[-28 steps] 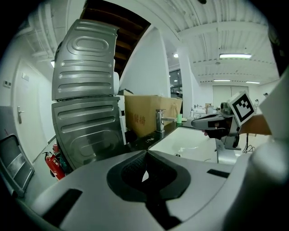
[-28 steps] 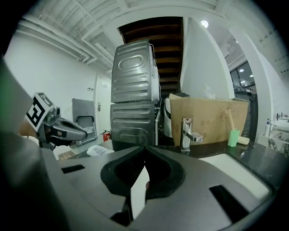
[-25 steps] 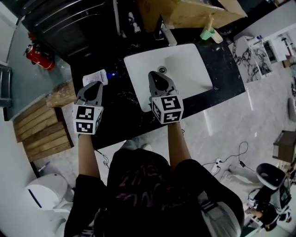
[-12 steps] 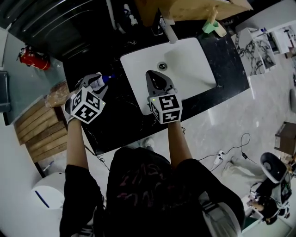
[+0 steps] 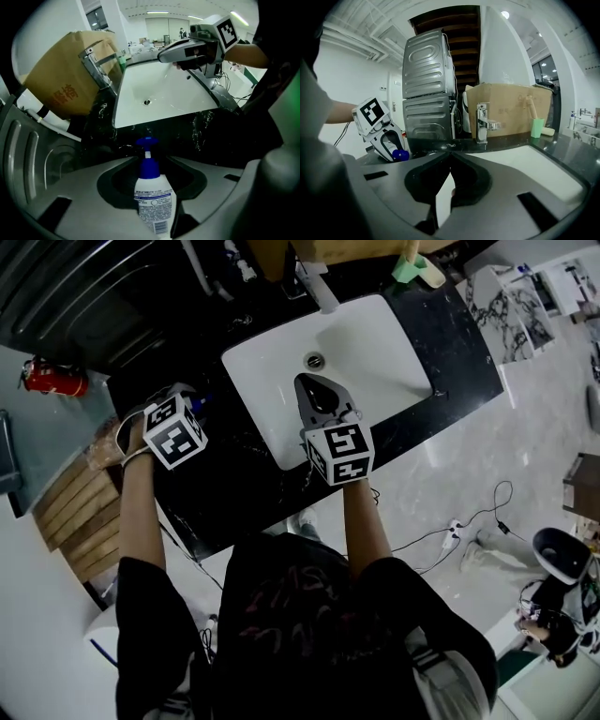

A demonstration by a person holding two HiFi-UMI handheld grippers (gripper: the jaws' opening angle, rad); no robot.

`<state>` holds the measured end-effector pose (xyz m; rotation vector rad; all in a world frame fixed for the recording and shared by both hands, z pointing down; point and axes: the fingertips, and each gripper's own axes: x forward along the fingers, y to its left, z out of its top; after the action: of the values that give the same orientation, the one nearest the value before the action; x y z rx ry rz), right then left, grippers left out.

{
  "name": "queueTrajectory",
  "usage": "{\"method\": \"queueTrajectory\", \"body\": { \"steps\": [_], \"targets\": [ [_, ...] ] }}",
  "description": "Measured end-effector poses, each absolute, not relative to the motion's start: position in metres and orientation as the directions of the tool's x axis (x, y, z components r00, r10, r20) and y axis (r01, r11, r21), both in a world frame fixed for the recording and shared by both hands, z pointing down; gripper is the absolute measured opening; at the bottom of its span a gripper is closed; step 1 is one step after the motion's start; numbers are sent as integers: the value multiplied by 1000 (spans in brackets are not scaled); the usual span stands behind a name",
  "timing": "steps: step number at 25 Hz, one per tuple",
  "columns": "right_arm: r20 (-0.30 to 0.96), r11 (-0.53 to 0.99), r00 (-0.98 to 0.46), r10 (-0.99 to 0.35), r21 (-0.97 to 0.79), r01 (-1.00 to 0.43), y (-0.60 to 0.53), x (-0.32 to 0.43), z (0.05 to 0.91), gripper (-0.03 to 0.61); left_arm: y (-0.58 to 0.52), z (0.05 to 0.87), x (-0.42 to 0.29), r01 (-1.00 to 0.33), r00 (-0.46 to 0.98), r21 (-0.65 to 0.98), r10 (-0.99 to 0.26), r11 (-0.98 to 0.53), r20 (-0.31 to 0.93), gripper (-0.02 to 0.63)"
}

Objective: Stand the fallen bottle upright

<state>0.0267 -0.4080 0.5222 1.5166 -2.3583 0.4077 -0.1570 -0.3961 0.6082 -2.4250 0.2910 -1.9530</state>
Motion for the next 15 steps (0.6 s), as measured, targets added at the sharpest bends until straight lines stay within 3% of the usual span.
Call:
{"method": "queueTrajectory", "body": {
  "steps": [8, 15],
  "targets": [
    [411, 370, -365, -835, -71, -926, -404, 42, 526, 14, -399, 614, -156, -103, 114, -15, -27, -995, 993, 168],
    [420, 373, -367, -830, -71, -925, -401, 43, 530, 15, -404, 616, -157, -102, 128, -27, -40, -994, 991, 144]
  ]
}}
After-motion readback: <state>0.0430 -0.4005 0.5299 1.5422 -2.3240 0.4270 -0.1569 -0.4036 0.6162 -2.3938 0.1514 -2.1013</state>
